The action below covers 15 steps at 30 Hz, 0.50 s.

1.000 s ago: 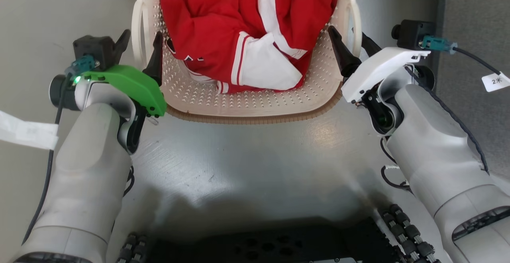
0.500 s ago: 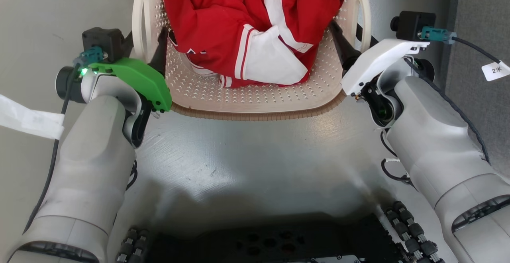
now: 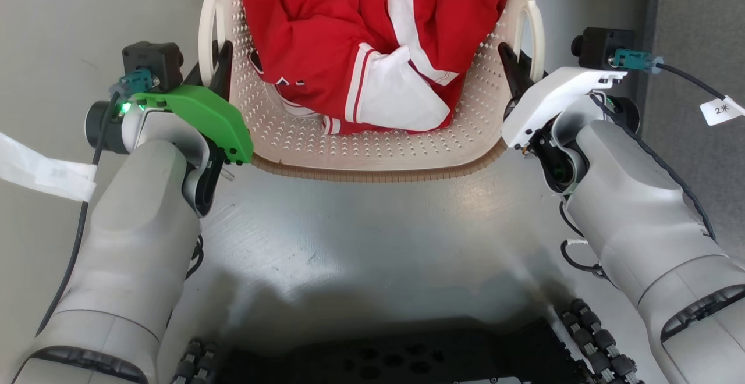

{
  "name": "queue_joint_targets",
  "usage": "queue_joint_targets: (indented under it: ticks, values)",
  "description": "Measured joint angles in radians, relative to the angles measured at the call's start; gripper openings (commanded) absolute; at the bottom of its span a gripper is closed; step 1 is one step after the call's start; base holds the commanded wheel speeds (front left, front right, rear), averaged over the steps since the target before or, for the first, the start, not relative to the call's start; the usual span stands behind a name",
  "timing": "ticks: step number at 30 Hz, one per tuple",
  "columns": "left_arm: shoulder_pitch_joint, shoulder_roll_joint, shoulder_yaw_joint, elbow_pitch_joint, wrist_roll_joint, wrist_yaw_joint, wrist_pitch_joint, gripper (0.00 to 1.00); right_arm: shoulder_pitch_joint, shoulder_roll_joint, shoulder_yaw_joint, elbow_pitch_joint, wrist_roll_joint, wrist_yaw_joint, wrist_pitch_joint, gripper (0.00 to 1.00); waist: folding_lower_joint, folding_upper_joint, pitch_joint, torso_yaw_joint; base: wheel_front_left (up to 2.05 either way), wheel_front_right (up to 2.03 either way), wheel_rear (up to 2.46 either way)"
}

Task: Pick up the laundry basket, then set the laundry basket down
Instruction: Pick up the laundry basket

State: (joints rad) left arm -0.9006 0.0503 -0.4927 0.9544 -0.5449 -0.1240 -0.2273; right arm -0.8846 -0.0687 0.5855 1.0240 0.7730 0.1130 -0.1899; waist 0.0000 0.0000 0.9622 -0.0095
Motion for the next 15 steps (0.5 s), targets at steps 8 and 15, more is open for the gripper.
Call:
queue_joint_targets:
  ticks: [8, 15]
  values:
    - [0.005, -0.001, -0.027, 0.039, -0.049, 0.000, -0.003, 0.00, 0.009, -0.002, 0.046, 0.008, 0.039, 0.000, -0.004, 0.00, 0.0000, 0.0000, -0.061, -0.005, 0.00, 0.00, 0.00]
    - [0.032, -0.002, -0.050, 0.070, -0.087, 0.000, 0.005, 0.00, 0.033, -0.002, 0.081, 0.017, 0.083, 0.000, -0.002, 0.00, 0.0000, 0.0000, -0.138, -0.012, 0.00, 0.00, 0.00]
